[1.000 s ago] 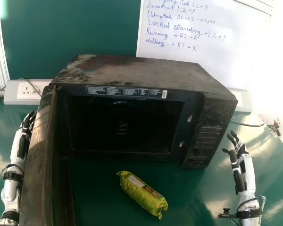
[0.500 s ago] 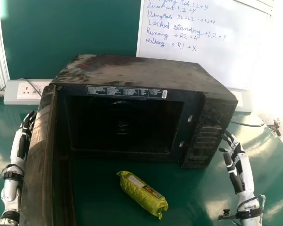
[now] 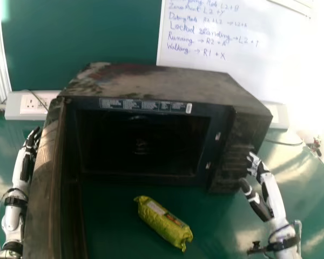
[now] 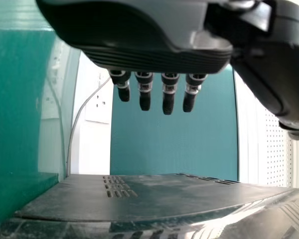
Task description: Put biscuit inside oven
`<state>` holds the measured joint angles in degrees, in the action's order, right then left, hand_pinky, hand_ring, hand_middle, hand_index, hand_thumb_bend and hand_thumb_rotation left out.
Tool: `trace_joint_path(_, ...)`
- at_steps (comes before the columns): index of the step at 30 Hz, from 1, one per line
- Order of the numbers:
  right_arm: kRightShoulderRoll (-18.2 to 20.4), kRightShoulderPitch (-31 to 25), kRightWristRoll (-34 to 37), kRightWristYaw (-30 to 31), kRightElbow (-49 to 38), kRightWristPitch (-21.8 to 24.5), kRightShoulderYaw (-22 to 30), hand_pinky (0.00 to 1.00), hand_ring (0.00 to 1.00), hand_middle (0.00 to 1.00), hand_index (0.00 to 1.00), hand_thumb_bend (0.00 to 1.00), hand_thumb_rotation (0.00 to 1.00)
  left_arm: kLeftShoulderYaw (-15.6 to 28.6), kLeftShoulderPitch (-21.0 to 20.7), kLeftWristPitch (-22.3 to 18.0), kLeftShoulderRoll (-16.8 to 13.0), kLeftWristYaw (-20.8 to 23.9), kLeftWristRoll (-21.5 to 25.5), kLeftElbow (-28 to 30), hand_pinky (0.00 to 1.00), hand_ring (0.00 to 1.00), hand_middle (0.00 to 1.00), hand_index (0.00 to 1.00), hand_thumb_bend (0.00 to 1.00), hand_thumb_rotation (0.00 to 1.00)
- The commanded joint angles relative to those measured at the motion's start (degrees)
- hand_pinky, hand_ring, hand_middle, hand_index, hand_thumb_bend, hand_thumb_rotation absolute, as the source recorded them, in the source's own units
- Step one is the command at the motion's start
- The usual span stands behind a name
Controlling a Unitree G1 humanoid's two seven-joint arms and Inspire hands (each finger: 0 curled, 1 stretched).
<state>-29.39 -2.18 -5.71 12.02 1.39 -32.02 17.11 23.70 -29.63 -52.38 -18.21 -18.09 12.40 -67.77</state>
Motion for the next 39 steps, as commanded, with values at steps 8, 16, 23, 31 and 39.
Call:
trace_joint_path(8,-3.0,-2.5,-3.9,2.3,-8.8,6.0,-1.1,0.76,0.83,0.86,0.95,1.00,0.78,0.0,3.5,-0.2,3.5,0.8,0.5,-1.8,1.00,1.00,1.00,1.00,1.00,1.00)
trace_joint_path(16,-4.8,-3.3,-6.9,4.6,-15.0,11.9,-1.6,0.79,0.83,0.85,0.92,1.00,0.76,0.4,3.4,-0.3,3.7,-0.5,1.3,-1.9,1.00,1.00,1.00,1.00,1.00,1.00)
trace_joint_path(23,-6.9,-2.5,-9.0,7.1,-18.2,15.9,-2.3,0.79,0.83,0.85,0.91,1.00,0.76,-0.2,3.6,-0.7,3.5,0.8,0.2,-1.8,1.00,1.00,1.00,1.00,1.00,1.00)
trace_joint_path(31,-8.8,-1.1,-10.8,9.0,-20.5,17.4,-3.3,0.78,0.81,0.83,0.90,1.00,0.80,0.3,3.4,-0.6,3.7,-0.1,1.0,-1.8,1.00,1.00,1.00,1.00,1.00,1.00)
trace_joint_path(39,-11.0,-0.6,-12.4,12.7,-24.2,21.7,-4.4,0.78,0.81,0.84,0.89,1.00,0.79,0.4,3.4,-0.7,3.8,-0.6,1.1,-1.9,1.00,1.00,1.00,1.00,1.00,1.00)
